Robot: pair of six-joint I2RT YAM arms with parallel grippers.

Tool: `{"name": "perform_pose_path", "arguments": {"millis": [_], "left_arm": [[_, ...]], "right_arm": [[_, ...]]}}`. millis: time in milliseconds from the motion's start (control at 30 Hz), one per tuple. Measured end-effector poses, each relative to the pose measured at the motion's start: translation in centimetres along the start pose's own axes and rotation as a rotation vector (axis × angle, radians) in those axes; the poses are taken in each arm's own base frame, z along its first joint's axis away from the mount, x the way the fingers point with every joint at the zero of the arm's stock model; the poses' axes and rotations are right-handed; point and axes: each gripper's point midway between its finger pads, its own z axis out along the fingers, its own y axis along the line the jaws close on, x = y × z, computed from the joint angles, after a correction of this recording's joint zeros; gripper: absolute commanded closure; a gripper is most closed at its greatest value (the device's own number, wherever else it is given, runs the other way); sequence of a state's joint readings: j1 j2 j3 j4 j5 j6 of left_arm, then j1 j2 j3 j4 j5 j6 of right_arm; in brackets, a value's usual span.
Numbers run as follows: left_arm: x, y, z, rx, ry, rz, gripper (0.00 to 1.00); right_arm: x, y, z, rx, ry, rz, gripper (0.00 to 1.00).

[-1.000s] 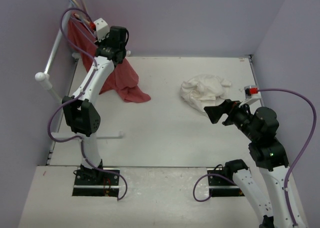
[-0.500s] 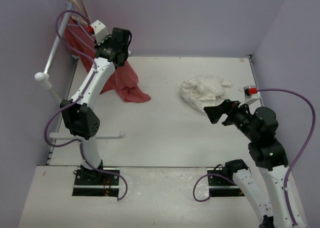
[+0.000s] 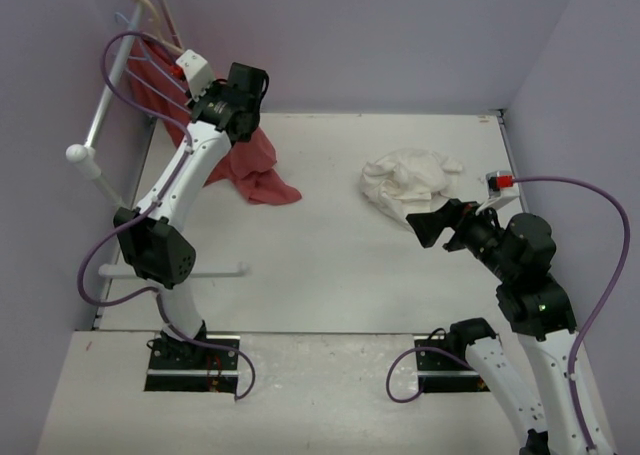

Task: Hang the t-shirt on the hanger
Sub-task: Pick up the hanger from the clothesline.

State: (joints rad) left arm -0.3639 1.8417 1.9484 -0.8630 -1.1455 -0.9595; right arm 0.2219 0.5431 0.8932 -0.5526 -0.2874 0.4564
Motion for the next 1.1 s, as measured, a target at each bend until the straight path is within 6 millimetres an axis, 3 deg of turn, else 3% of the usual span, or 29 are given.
{"name": "perform_pose_path", "arguments": {"millis": [533,867,1100], "left_arm": [[-0.9,-1.4,-3.0,0.081,-0.012,0.014,1.0],[-2.4,-0.6,-3.7,0.091,-0.026,0.002,1.0],[-0.7,0.4,-3.6,0.083,-0.016,0.05,1.0]], "right_arm": [[0.1,-0.1,0.3,0.004,0.01,0.003,0.01],[0.2,-0.2,0.3,0.005,0.012,0.003,0.01],[0.2,-0.2,0.3,0.005,0.011,0.003,0.01]]}}
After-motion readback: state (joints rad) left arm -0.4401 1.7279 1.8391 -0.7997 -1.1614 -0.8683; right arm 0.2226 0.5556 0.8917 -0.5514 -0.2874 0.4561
